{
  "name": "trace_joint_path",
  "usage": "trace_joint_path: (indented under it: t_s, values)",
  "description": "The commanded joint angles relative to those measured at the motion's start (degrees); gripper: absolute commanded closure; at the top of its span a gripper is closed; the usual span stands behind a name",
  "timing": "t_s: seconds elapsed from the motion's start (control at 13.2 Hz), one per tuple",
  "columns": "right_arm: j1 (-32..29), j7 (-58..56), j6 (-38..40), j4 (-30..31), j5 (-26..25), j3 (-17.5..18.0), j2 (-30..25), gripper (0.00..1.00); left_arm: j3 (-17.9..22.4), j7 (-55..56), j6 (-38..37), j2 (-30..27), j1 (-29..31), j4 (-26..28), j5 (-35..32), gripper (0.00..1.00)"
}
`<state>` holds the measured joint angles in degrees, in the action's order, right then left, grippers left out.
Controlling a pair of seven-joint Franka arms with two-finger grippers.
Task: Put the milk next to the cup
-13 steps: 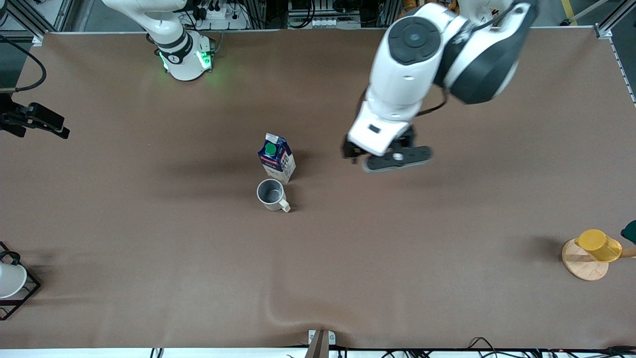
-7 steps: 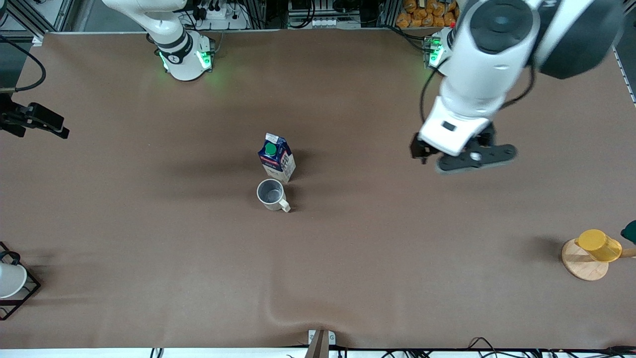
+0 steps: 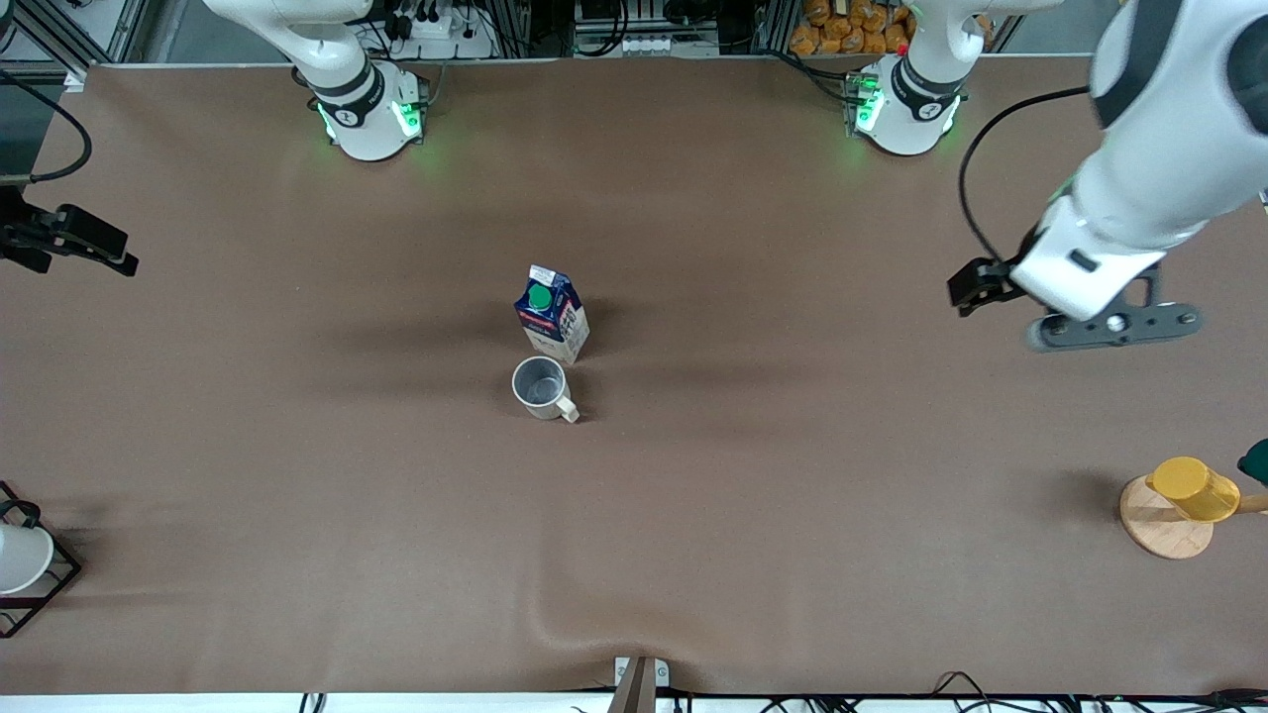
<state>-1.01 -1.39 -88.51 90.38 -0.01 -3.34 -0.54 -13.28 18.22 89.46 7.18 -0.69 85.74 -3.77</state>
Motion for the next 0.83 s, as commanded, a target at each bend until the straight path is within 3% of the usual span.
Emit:
trace_joint_path:
  t_s: [0.0,0.75]
  values:
    - [0.13,0.95,0.62,-1.17,-0.87,0.09,0.45,0.0,1.76,-2.13,3.27,-7.18,0.69,8.56,2.72,0.0]
    - [0.13,1.04,0.35,-1.17,-0.96,0.09,0.45,0.0,7.04,-9.34,3.18,-11.05,-0.01,10.41,4.83,0.0]
